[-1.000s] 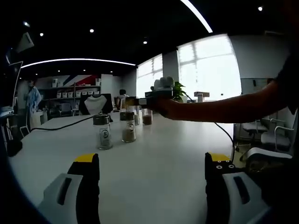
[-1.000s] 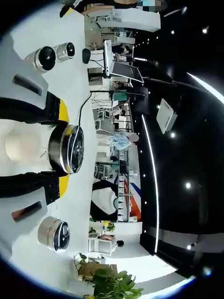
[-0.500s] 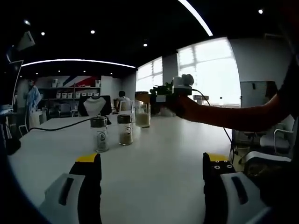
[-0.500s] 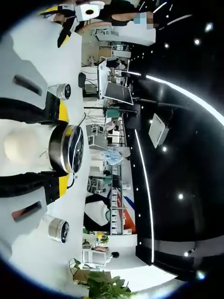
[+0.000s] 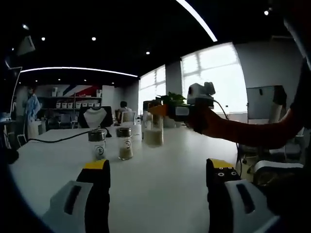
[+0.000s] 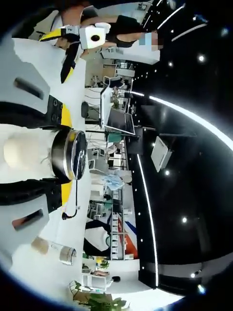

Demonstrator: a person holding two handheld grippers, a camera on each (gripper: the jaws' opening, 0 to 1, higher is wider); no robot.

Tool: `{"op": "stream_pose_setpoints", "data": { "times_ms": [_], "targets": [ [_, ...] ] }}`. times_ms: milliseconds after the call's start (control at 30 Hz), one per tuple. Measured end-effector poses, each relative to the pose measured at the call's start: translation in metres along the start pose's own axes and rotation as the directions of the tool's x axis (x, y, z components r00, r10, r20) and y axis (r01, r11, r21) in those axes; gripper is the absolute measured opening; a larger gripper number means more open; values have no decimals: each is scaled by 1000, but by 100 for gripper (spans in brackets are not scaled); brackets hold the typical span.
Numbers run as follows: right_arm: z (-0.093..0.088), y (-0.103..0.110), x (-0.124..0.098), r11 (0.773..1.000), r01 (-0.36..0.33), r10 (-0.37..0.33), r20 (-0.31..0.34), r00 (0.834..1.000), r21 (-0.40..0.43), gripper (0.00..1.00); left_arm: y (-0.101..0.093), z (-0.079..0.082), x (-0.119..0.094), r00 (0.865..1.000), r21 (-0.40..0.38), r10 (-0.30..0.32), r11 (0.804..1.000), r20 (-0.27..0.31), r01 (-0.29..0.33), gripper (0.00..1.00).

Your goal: Rotate the seasoning bottle until the label or dispensing opening points toward the visible target arrow and the bottle remains upright within the marked orientation range

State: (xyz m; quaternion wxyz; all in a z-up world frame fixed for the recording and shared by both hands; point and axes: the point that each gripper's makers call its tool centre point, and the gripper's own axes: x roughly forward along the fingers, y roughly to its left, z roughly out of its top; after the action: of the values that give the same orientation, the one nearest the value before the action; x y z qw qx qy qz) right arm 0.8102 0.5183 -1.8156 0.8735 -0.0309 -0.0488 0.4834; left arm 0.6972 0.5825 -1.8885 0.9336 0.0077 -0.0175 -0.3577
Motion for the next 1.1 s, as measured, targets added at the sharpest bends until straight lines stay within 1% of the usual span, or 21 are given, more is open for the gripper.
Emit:
{"op": "stream_pose_setpoints", "data": {
  "times_ms": [33, 100, 200, 267, 333, 433, 467, 533, 567, 600, 633, 667, 733, 767, 833, 900, 933, 1000, 1033, 1067, 1100],
  "targets": [
    [2, 5, 0, 1000, -17, 17, 6, 1000, -3, 37, 0, -1, 3, 1000, 11, 0, 1000, -10, 0, 80],
    [3, 16, -1, 999, -46, 47, 1, 999, -9, 37, 1, 0, 8, 1000, 35, -3, 999, -9, 3, 80],
    [7, 32, -2, 996, -86, 86, 8, 996, -20, 37, 4, 3, 19, 1000, 46, -12, 999, -17, 13, 78],
    [8, 39, -4, 995, -102, 102, 15, 995, -14, 37, 3, 5, 27, 999, 61, -32, 998, -22, 33, 78],
    [10, 46, -7, 993, -116, 116, 28, 993, -12, 37, 2, 8, 36, 998, 94, -60, 994, -15, 61, 78],
    [12, 56, -13, 989, -149, 149, 43, 988, -8, 37, 7, 13, 46, 999, 99, -51, 994, -3, 51, 71],
    [13, 57, -15, 988, -155, 155, 51, 987, -7, 37, 5, 15, 51, 997, 113, -80, 990, 1, 79, 70],
    [14, 59, -18, 985, -169, 167, 79, 983, 21, 37, 4, 13, 57, 996, 133, -89, 987, -15, 91, 69],
    [12, 62, -21, 980, -193, 189, 81, 979, 45, 37, 2, 13, 59, 994, 144, -107, 984, -14, 108, 66],
    [11, 63, -22, 977, -206, 201, 84, 976, 51, 37, 0, 14, 60, 993, 135, -121, 983, -7, 121, 62],
    [11, 65, -24, 974, -220, 215, 90, 973, 52, 37, -6, 18, 62, 987, 101, -156, 983, 21, 154, 58],
    [10, 67, -26, 973, -227, 222, 91, 971, 50, 37, -10, 19, 62, 982, 73, -184, 981, 30, 181, 55],
    [10, 70, -27, 970, -238, 233, 88, 968, 49, 37, -15, 18, 64, 974, 28, -224, 974, 26, 223, 55],
    [10, 71, -27, 969, -241, 237, 87, 968, 46, 37, -15, 16, 65, 974, 38, -227, 973, 11, 226, 56],
    [10, 77, -28, 963, -269, 265, 90, 960, 34, 37, -18, 10, 68, 970, 51, -243, 968, -27, 244, 57],
    [10, 82, -29, 955, -294, 290, 87, 953, 32, 37, -23, 12, 70, 961, 53, -274, 960, -15, 275, 56],
    [11, 86, -29, 949, -314, 311, 86, 947, 22, 37, -24, 12, 71, 958, 44, -286, 957, -17, 286, 54],
    [11, 90, -30, 943, -332, 329, 88, 940, 22, 37, -26, 11, 72, 951, 39, -308, 950, -26, 309, 53],
    [12, 94, -30, 937, -349, 346, 91, 934, 20, 37, -31, 7, 73, 940, 64, -336, 939, -50, 339, 53],
    [13, 95, -30, 933, -360, 356, 97, 929, 22, 37, -33, 3, 73, 933, 102, -351, 928, -79, 358, 52],
    [12, 96, -31, 931, -365, 361, 96, 928, 23, 37, -35, 2, 73, 928, 117, -363, 921, -88, 371, 50]
  ]
}}
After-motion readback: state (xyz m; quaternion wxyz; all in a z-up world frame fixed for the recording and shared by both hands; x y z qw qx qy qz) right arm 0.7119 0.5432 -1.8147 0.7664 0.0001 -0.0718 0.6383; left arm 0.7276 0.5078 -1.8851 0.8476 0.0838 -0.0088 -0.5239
